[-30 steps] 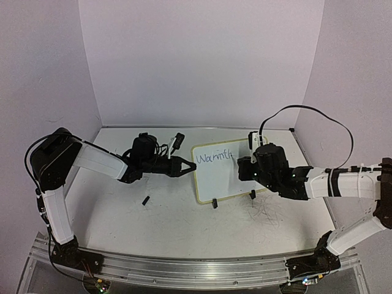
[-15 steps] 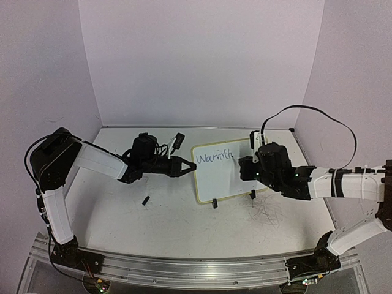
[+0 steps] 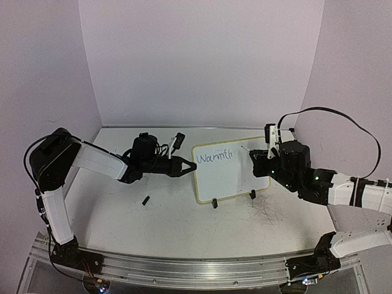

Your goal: Write a sentence on the whiteboard

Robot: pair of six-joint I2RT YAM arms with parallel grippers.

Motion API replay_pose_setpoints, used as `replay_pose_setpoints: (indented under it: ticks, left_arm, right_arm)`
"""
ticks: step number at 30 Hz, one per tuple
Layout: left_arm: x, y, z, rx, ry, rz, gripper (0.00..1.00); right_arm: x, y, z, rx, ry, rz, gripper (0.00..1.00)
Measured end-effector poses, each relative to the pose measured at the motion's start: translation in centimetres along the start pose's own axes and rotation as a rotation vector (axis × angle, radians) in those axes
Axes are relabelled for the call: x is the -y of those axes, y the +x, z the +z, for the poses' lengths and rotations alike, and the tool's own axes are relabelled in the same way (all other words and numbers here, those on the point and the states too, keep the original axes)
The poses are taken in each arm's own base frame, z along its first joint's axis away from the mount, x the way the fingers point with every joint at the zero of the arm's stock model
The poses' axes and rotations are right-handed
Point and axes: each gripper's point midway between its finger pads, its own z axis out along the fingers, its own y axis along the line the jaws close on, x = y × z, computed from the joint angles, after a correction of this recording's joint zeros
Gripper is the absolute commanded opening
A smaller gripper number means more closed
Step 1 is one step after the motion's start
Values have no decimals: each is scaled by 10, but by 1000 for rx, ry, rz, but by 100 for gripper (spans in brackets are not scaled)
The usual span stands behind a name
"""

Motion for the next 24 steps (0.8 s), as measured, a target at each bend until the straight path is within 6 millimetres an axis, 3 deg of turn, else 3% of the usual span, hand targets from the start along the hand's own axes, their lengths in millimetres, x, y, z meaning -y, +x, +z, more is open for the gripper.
replay_pose_setpoints:
  ticks: [11, 24]
  left_arm:
    - [1, 12, 3, -41, -18, -27, 18]
    - [1, 14, 3, -45, -20, -30, 33]
  right_arm:
    - [3, -9, -12, 33, -9, -12, 0]
    - [6, 0, -10, -6, 5, -63, 0]
